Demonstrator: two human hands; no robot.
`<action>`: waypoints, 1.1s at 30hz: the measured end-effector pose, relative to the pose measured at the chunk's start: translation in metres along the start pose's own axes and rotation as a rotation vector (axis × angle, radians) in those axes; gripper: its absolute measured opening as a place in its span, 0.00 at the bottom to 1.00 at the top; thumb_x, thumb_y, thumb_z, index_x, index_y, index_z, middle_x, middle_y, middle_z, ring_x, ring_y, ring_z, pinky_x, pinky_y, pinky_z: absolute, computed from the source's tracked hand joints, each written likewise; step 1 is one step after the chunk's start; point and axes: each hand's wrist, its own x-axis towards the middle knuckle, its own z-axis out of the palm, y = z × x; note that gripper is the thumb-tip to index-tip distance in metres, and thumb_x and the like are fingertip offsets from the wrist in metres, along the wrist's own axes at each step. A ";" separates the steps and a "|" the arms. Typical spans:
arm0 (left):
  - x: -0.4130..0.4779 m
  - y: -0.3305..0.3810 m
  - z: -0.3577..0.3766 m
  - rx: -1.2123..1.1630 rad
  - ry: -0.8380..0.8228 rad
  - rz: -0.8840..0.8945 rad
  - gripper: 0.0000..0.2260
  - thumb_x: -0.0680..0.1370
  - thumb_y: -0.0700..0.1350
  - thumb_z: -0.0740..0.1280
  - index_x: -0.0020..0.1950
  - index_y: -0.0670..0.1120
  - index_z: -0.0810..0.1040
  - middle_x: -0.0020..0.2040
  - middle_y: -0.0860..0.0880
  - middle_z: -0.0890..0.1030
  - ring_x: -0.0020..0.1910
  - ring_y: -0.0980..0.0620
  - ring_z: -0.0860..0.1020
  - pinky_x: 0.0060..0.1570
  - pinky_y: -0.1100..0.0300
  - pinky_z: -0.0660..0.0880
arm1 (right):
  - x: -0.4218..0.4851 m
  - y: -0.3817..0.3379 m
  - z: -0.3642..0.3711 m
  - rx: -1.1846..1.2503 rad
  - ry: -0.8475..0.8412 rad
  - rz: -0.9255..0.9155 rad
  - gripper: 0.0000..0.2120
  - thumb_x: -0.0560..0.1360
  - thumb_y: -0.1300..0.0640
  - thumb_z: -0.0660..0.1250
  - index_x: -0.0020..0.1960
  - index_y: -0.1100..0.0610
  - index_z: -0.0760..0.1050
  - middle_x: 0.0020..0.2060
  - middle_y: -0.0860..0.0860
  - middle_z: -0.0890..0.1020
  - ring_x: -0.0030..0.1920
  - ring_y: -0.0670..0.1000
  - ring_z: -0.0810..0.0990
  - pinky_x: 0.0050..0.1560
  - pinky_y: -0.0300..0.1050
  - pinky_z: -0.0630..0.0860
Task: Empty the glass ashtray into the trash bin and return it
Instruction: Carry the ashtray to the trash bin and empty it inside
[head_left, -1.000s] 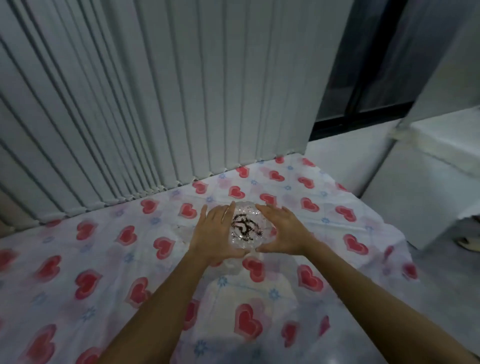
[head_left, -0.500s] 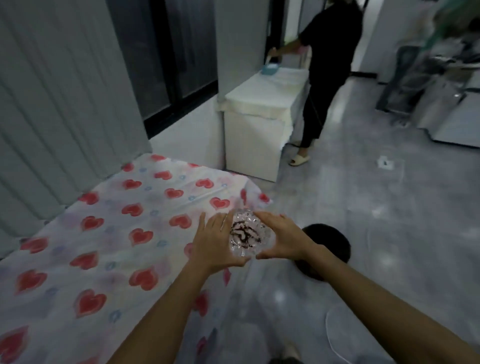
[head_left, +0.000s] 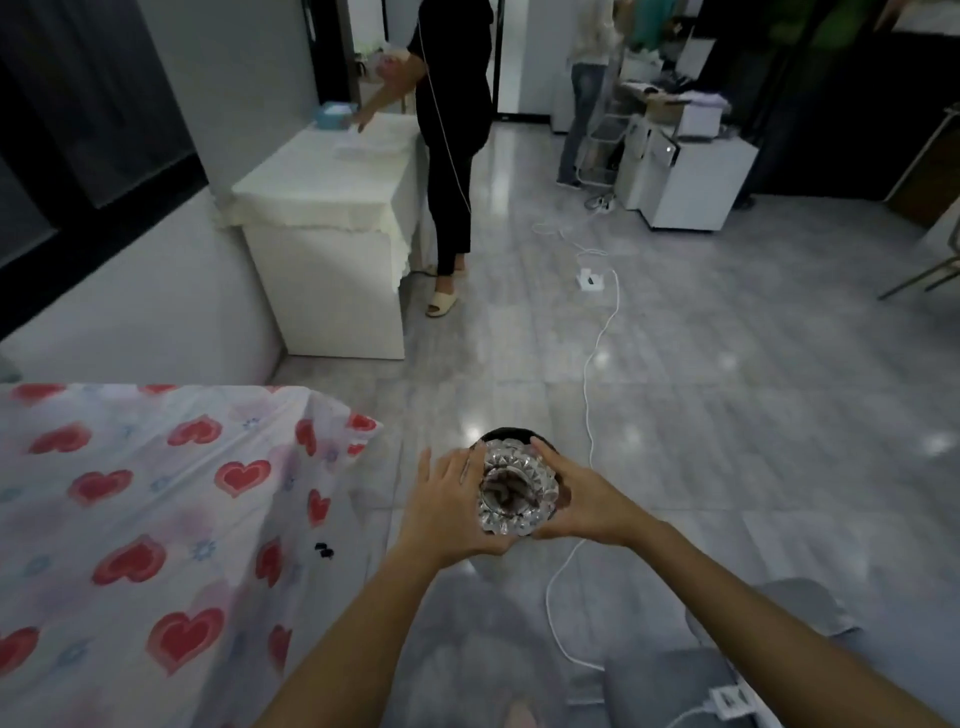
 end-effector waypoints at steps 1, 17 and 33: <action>0.010 0.000 0.004 -0.003 -0.011 0.012 0.52 0.58 0.75 0.63 0.71 0.41 0.68 0.61 0.45 0.78 0.61 0.44 0.76 0.69 0.37 0.63 | 0.003 0.006 -0.005 0.117 -0.028 0.035 0.56 0.60 0.55 0.81 0.77 0.46 0.48 0.66 0.38 0.73 0.61 0.46 0.79 0.62 0.48 0.76; 0.112 0.000 0.077 -0.011 -0.229 0.044 0.54 0.62 0.74 0.60 0.78 0.43 0.51 0.73 0.46 0.66 0.73 0.46 0.64 0.74 0.43 0.46 | 0.095 0.090 -0.013 0.839 0.280 0.520 0.18 0.81 0.47 0.56 0.65 0.54 0.73 0.57 0.56 0.82 0.55 0.55 0.82 0.41 0.43 0.81; 0.190 -0.079 0.353 -0.015 -0.571 -0.130 0.45 0.74 0.68 0.58 0.78 0.45 0.39 0.80 0.45 0.49 0.77 0.44 0.52 0.74 0.44 0.53 | 0.230 0.331 0.040 0.794 0.674 0.692 0.15 0.80 0.47 0.60 0.55 0.57 0.76 0.51 0.57 0.81 0.49 0.56 0.80 0.34 0.50 0.84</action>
